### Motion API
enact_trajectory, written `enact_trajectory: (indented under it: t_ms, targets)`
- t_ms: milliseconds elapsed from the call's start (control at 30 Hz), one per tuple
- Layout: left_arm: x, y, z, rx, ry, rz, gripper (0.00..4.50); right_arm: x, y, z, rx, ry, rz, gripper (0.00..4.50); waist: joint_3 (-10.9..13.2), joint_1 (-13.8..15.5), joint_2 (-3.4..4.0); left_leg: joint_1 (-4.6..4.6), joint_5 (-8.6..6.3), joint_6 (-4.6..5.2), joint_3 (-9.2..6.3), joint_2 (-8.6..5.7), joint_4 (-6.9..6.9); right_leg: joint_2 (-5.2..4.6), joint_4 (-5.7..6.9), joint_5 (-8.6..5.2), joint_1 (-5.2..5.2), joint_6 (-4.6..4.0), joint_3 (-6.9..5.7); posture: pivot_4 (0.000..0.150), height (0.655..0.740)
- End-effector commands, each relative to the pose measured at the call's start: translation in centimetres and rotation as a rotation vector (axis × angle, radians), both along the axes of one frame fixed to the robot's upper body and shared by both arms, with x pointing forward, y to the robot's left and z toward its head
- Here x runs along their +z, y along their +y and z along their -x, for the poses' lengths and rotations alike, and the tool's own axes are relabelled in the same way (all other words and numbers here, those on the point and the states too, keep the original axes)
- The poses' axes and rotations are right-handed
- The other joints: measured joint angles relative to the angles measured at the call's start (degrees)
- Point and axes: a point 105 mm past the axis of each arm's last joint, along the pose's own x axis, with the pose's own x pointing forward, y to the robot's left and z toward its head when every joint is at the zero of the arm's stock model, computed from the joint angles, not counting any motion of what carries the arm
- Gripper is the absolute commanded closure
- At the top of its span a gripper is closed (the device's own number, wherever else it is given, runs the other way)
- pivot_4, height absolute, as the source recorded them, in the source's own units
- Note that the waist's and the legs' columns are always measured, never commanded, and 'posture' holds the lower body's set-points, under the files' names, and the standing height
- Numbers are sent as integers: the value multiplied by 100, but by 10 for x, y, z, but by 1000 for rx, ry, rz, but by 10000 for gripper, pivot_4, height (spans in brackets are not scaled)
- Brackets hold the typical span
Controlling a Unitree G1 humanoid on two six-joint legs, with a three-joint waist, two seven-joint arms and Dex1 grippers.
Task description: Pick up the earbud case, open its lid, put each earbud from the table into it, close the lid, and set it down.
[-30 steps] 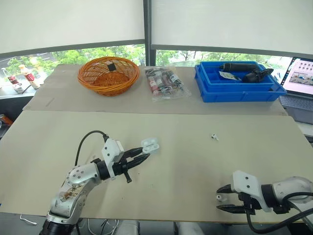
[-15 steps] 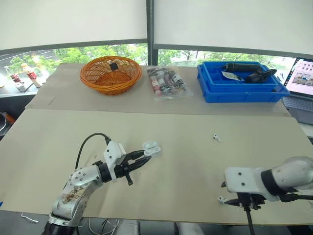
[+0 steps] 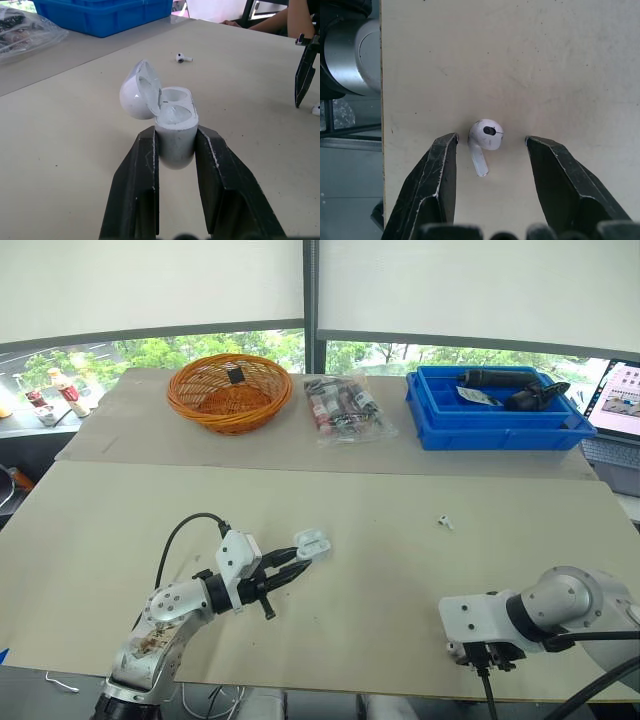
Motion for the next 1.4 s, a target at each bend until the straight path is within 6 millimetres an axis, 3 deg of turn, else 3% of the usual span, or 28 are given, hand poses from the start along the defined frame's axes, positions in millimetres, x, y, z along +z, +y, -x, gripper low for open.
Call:
enact_trajectory:
  t_ms: [33,733,1300,1400]
  targets:
    - [9,-3,2,-7,-49,13,39606,0,2,1,13,7,-8,20812,0,0,0,0,0,0,0,0,0,0,0,0,0,0,-1,1500,7136]
    - [7,-5,2,-8,-42,15,39606,4,15,-3,80,-18,-17,20812,-1,-9,-1,2,0,0,-1,1,0,1,1,0,1,-1,-2,1500,7136]
    - [8,-8,1,-10,-46,21,39606,-4,0,-1,58,2,39,20812,-2,23,-3,1,0,0,-1,-1,3,-1,-1,0,5,0,-3,1500,7136]
    - [8,-8,1,-11,-46,22,39606,-5,0,0,55,4,39,28857,-2,19,-4,2,0,0,-2,0,3,-1,-1,1,5,0,-4,1500,7136]
